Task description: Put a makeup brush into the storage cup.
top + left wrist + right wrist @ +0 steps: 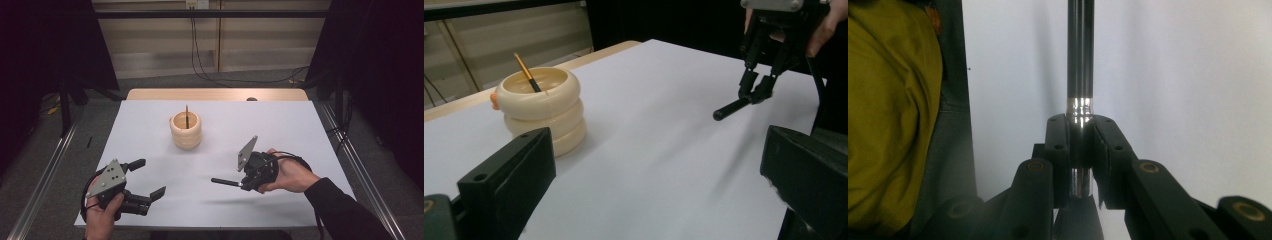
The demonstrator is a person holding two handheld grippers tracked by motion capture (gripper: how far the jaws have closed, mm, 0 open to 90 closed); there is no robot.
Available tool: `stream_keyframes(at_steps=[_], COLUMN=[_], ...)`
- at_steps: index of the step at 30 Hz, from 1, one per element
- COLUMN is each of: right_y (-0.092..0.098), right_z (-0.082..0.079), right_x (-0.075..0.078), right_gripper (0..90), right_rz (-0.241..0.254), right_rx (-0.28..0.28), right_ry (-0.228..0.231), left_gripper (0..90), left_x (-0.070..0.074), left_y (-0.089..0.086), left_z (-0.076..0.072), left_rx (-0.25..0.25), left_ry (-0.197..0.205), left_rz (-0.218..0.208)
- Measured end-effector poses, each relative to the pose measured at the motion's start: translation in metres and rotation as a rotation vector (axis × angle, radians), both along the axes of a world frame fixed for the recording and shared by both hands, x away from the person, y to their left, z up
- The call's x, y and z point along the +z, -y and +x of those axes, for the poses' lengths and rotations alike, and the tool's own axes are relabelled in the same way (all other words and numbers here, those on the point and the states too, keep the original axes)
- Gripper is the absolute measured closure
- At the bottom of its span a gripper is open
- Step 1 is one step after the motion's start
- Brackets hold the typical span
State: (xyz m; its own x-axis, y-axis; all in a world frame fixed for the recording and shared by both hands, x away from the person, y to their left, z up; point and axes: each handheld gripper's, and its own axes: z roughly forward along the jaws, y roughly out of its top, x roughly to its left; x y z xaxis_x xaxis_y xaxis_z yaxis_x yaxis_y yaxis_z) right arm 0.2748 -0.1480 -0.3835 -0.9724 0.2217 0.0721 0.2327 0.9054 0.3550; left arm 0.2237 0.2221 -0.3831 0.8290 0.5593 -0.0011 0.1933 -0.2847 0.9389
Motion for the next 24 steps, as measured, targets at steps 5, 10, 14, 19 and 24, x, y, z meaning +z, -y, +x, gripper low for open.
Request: stream_keyframes(at_steps=[5, 10, 14, 19, 24], right_y=[-0.003, -0.006, -0.007, -0.007, -0.009], right_z=[-0.002, -0.001, -0.002, -0.001, -0.001], right_x=[-0.002, -0.004, -0.004, -0.005, -0.006], right_gripper=[78.6, 78.6, 78.6, 78.5, 78.6], right_rz=[-0.007, -0.008, -0.014, -0.012, -0.012], right_rx=[0.004, 0.019, 0.012, 0.023, 0.035], right_ry=[-0.006, -0.011, -0.022, -0.016, -0.013], left_gripper=[2.0, 2.1, 2.1, 2.1, 2.2], left_x=[0.004, 0.005, 0.006, 0.010, 0.013], left_y=[0.015, 0.033, 0.046, 0.059, 0.073], left_z=[0.006, 0.014, 0.020, 0.028, 0.032], left_rx=[-0.069, -0.136, -0.161, -0.201, -0.239], left_ry=[0.005, -0.029, -0.052, -0.059, -0.074], left_rz=[0.088, 0.151, 0.167, 0.199, 0.231])
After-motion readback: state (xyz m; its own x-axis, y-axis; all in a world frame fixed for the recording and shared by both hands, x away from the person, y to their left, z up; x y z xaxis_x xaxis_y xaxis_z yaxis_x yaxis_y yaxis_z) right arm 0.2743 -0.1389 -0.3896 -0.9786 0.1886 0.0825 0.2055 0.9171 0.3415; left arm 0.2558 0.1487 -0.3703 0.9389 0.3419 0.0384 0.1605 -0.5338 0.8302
